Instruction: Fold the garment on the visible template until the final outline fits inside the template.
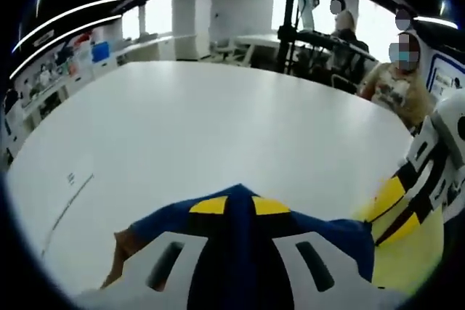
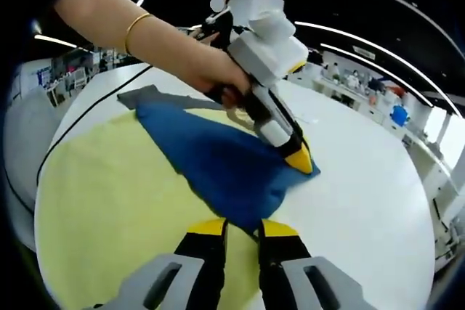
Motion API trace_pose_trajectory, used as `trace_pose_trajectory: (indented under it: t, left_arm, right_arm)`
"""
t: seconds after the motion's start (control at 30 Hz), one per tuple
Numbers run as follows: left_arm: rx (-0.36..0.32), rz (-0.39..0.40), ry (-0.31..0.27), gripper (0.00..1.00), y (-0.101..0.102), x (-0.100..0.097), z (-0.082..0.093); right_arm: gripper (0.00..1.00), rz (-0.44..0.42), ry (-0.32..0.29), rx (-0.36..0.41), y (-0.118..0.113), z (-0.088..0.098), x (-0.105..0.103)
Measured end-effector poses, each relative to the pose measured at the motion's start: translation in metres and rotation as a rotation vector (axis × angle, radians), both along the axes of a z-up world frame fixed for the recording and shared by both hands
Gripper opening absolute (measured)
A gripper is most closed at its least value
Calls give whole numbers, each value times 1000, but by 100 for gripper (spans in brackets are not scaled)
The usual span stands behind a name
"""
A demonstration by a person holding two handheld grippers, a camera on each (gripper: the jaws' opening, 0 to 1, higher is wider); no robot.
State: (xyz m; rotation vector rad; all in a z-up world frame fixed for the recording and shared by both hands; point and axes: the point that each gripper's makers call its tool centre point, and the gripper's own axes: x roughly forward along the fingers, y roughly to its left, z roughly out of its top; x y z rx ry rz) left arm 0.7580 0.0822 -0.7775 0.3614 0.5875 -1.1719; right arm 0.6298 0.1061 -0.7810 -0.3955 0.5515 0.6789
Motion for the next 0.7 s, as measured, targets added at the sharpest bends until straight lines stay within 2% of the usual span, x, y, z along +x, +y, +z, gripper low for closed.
trace_pose_trajectory:
  t: [0.2, 0.3, 0.53, 0.7]
  left_arm:
    - [17, -34, 0, 0, -5, -3, -1]
    - [32, -41, -8, 0, -6, -2, -1]
    - [26, -25, 19, 0, -5, -1, -1]
    - [10, -1, 24, 0, -4, 2, 3]
  right_arm:
    - [10, -6, 1, -13, -2, -3, 1]
    - [7, -18, -2, -15, -3, -3, 3]
    - [0, -38, -3, -6, -6, -3, 6]
    - [0, -38, -5, -4, -6, 0, 5]
